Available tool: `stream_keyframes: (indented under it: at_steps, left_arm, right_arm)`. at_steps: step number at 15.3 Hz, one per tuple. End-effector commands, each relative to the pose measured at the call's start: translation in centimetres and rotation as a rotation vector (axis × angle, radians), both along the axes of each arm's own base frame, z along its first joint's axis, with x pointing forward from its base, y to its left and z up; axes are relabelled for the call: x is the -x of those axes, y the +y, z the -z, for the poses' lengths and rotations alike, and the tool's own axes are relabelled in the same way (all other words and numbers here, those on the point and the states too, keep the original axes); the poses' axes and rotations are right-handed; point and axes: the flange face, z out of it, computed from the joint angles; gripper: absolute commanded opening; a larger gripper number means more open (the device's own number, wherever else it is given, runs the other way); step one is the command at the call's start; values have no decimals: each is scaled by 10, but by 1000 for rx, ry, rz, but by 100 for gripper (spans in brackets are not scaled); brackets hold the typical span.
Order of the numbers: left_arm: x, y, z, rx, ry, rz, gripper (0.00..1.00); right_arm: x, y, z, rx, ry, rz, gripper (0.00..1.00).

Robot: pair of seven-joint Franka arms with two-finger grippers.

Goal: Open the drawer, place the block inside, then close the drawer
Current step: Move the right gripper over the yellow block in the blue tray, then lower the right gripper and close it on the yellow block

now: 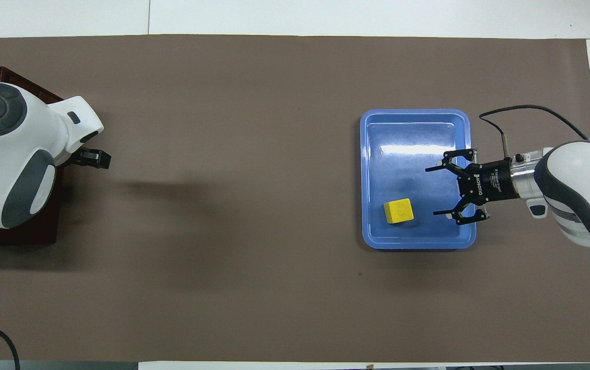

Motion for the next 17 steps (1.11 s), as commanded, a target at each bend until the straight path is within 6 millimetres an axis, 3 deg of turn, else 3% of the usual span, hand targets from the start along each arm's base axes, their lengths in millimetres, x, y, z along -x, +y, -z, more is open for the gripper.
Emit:
stream_keyframes:
  at_steps: [1,9,17]
  left_arm:
    - [5,8,-2,-23,-19,-21,100]
    - [-3,50,10,-105,-44,-62,100]
    - [-6,50,20,-90,-61,-87,100]
  right_arm:
    - [-3,8,22,-21,22,11,100]
    - [8,27,43,-59,15,-29,100]
    - [24,28,56,-69,11,-59,100]
